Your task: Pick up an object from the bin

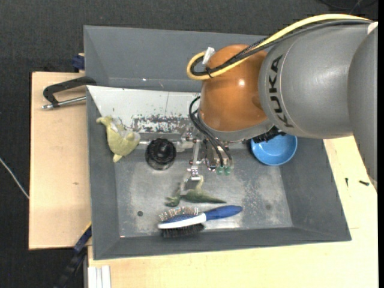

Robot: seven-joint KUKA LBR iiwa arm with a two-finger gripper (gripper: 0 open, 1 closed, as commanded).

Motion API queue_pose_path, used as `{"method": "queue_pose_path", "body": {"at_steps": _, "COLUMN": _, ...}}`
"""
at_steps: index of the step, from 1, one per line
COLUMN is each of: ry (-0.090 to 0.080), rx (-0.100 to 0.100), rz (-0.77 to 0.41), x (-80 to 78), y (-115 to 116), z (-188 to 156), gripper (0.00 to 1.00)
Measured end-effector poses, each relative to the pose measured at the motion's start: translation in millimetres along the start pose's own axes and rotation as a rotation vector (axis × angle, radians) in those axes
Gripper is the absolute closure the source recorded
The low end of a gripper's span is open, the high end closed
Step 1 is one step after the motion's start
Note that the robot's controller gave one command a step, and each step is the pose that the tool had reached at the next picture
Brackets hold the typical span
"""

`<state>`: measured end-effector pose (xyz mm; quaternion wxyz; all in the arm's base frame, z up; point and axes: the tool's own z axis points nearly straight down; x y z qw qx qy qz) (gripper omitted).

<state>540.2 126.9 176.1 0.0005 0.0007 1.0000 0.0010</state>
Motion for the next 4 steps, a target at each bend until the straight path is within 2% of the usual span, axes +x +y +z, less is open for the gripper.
{"method": "queue_pose_path", "body": {"at_steps": 1, "ry": -0.015, "rx": -0.002, "rz": 0.068, "x": 10.9, "y": -27.1, "z": 92.5, "gripper": 0.0}}
{"method": "queue_pose_path", "body": {"at_steps": 2, "ry": 0.009, "rx": -0.007, "rz": 0.194, "x": -33.6, "y": -62.9, "z": 102.2, "gripper": 0.0}}
{"method": "queue_pose_path", "body": {"at_steps": 3, "ry": -0.005, "rx": -0.006, "rz": 0.196, "x": -37.5, "y": -64.3, "z": 98.4, "gripper": 1.0}}
{"method": "queue_pose_path", "body": {"at_steps": 4, "ry": -0.013, "rx": -0.001, "rz": 0.19, "x": -48.9, "y": -82.8, "z": -25.7, "gripper": 1.0}}
